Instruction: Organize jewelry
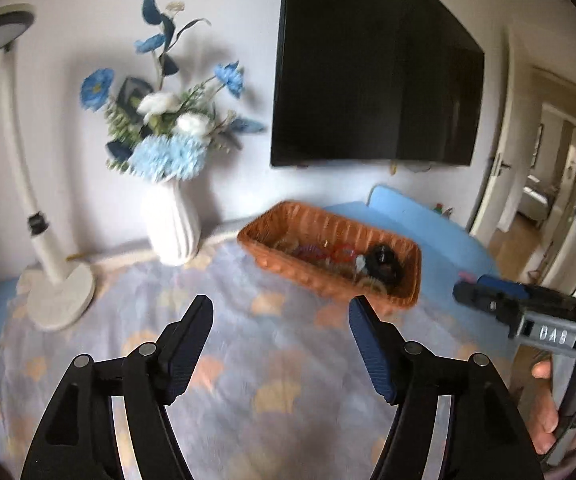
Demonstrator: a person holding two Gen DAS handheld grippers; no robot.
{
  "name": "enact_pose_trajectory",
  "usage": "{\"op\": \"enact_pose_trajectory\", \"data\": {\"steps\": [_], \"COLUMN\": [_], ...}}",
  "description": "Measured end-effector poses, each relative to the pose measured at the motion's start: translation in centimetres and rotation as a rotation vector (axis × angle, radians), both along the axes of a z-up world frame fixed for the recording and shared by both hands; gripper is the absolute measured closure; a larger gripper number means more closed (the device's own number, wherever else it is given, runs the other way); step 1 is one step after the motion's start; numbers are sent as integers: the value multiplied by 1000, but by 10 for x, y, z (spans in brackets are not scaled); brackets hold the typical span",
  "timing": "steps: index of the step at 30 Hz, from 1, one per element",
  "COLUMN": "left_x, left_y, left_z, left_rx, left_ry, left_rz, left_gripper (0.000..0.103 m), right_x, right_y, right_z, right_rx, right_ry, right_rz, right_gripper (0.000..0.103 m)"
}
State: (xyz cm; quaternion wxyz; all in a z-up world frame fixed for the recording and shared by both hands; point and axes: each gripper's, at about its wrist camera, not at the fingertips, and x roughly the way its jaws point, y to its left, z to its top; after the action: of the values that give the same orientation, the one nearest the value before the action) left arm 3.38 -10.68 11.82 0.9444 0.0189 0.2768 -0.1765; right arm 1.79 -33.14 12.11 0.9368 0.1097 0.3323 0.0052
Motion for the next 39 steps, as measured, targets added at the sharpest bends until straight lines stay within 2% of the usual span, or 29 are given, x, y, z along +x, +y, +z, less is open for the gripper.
{"op": "enact_pose_trajectory", "data": {"steps": [5, 8, 13, 25, 39], "left_x": [-27, -35, -34, -29, -37], "left_y": [-2, 4, 21, 23, 16], "left_z": [-21, -26, -32, -46, -45], "left_rx": [56, 64, 45, 43, 47], "left_ry": [1, -6, 6, 51, 37], "left_rz": [56, 86, 131, 139, 135], "left_gripper": [31, 31, 31, 31, 31], "right_x": [-10, -10, -4, 0, 0], "right_y": [12, 12, 17, 31, 27], "right_z": [9, 10, 1, -5, -12], "right_rx": [-115, -99, -94, -123, -133], "right_ry": [-26, -34, 1, 32, 51], "right_rz": [-86, -86, -71, -42, -59], "right_gripper": [32, 32, 32, 32, 32]}}
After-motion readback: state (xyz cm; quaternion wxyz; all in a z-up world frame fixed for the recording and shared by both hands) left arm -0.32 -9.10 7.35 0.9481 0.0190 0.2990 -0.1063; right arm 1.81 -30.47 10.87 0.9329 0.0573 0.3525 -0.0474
